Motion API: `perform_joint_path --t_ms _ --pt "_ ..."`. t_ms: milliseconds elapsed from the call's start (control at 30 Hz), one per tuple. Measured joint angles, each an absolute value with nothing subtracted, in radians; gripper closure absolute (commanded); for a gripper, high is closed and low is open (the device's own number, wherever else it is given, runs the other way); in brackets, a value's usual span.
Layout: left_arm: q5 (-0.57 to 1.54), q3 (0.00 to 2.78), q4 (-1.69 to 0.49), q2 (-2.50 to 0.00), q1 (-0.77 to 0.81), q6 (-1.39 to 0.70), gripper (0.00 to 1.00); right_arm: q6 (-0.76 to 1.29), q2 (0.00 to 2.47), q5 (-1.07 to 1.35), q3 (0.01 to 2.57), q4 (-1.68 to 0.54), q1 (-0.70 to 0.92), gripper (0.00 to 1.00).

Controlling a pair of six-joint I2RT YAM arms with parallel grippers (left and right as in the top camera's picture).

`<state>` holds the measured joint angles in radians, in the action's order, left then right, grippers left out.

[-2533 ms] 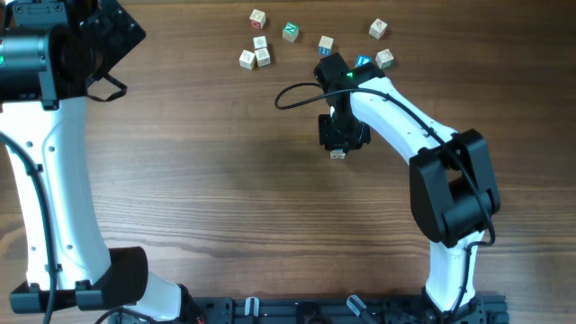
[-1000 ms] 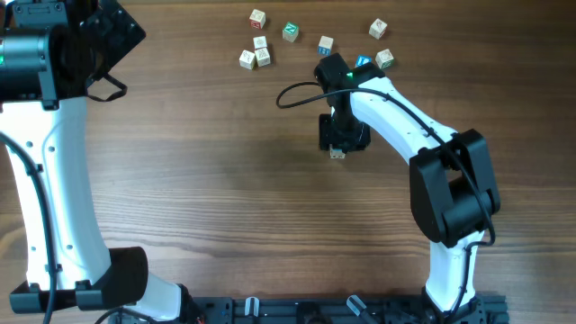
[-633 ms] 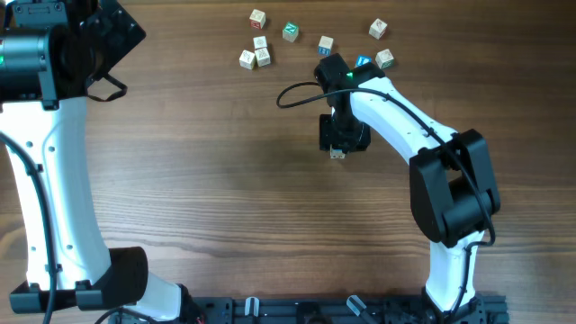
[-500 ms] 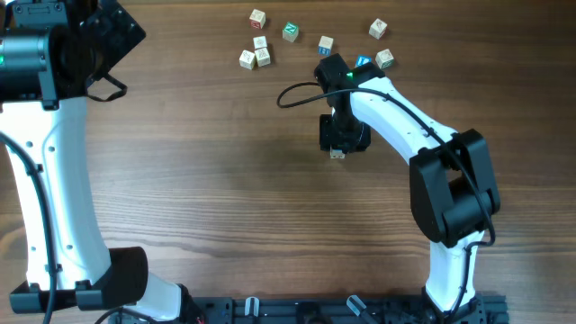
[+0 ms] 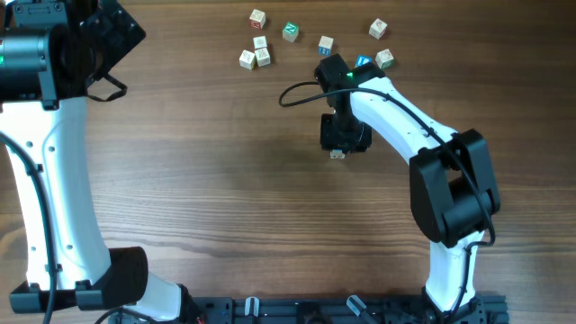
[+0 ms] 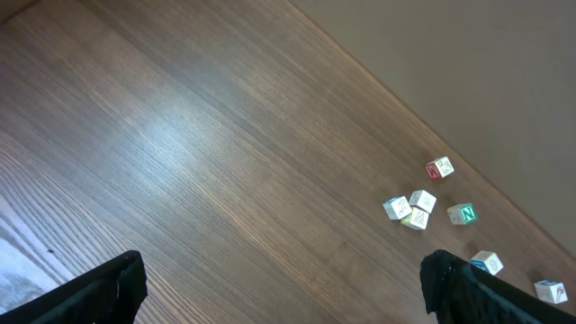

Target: Form a tower

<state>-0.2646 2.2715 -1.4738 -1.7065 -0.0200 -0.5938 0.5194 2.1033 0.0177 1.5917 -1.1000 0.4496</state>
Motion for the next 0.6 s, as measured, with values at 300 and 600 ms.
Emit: perform_joint_path --t_ms 300,600 --pt "-0.265 2.271 -1.474 -1.707 -0.020 -0.594 0.00 0.535 2.103 0.017 1.592 -1.101 0.450 0.53" --pt "-0.265 2.271 -1.473 -1.707 -0.020 -0.594 0.00 0.527 2.103 0.017 1.592 -1.101 0.450 0.54"
